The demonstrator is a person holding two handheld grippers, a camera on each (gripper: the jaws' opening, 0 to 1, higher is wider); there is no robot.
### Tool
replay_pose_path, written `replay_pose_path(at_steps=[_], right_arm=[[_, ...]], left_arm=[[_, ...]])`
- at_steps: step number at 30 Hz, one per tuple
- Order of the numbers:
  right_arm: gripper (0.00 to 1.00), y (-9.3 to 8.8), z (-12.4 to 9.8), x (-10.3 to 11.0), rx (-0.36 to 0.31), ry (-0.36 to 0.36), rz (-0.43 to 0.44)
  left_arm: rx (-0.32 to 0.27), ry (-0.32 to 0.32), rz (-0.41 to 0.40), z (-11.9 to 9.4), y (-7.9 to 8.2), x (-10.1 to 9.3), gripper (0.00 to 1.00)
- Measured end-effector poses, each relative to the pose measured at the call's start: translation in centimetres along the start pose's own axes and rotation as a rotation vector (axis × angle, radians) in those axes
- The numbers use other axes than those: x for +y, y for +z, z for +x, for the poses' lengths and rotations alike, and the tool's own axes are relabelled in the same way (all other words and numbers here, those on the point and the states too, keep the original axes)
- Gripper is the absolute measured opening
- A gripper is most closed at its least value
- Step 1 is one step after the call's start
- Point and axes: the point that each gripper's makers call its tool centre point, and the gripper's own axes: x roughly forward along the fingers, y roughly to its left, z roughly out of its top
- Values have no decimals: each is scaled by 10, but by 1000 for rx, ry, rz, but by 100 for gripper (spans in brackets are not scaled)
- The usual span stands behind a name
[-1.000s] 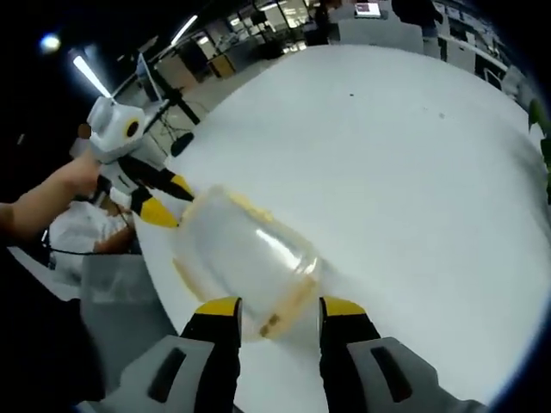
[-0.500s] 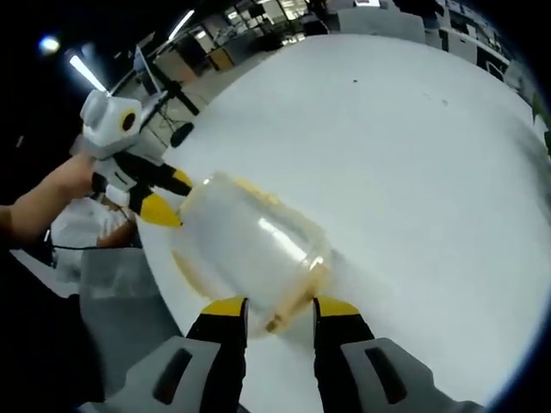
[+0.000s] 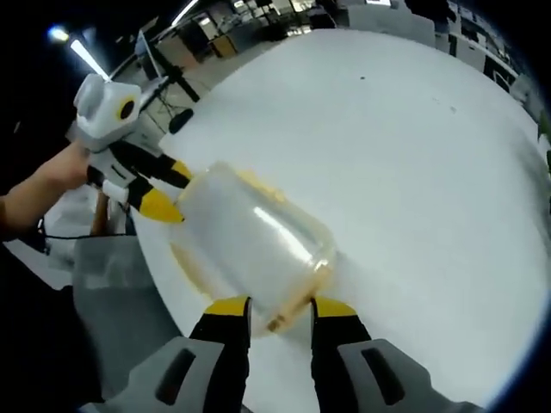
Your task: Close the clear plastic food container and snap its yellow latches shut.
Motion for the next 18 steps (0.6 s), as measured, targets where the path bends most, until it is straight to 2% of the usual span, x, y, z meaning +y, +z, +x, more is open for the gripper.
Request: replay_pose_path(at_steps=[9, 11, 12, 13, 18], right_arm=[[24, -1, 0, 0, -16, -12, 13], [23, -1, 1, 0, -19, -1, 8], [22, -1, -1, -3, -13, -8, -10], [22, 2, -1, -2, -10, 2, 5], [23, 2, -1, -1, 8, -14, 13]], left_arm=[[1, 14, -43, 1, 1, -1, 28], [1, 8, -65, 2, 1, 0, 26], [15, -28, -56, -3, -1, -4, 26], [6, 12, -89, -9, -2, 8, 25], [-3, 15, -101, 1, 1, 2, 26]])
